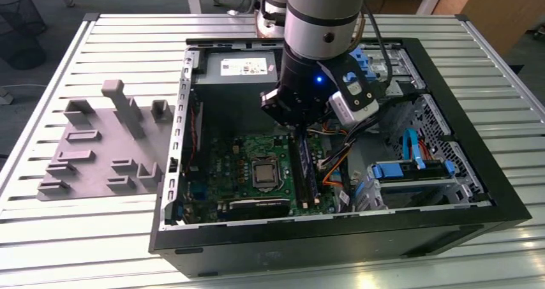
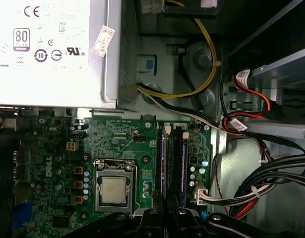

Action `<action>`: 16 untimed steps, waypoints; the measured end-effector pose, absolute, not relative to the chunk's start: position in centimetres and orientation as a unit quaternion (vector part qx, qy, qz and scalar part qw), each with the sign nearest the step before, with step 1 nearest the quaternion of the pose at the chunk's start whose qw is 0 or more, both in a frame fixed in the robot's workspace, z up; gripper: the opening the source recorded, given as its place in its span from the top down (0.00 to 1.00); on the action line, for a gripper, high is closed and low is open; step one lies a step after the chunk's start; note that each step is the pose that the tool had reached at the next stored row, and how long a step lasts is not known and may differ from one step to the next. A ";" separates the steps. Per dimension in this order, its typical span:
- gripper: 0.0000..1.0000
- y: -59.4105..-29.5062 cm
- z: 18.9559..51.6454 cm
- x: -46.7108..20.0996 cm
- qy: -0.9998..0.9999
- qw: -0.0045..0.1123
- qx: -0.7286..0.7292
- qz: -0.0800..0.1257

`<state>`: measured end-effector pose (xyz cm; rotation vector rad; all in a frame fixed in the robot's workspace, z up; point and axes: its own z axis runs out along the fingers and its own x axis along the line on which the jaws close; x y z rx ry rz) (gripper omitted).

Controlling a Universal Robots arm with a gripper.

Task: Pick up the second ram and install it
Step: 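Insert the second ram into the second slot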

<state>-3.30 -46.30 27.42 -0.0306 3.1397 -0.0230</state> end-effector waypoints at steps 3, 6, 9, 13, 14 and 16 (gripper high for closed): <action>0.86 -46.3 27.4 -3.3 1.000 0.001 -0.010 -0.007; 0.86 -46.3 27.4 -3.3 1.000 0.001 -0.010 -0.007; 0.86 -46.3 27.4 -3.3 1.000 0.001 -0.010 -0.007; 0.86 -46.3 27.3 -3.2 1.000 0.001 -0.010 -0.007; 0.86 -46.3 27.3 -3.1 1.000 0.001 -0.010 -0.007; 0.86 -46.3 27.1 -3.1 1.000 0.001 -0.010 -0.007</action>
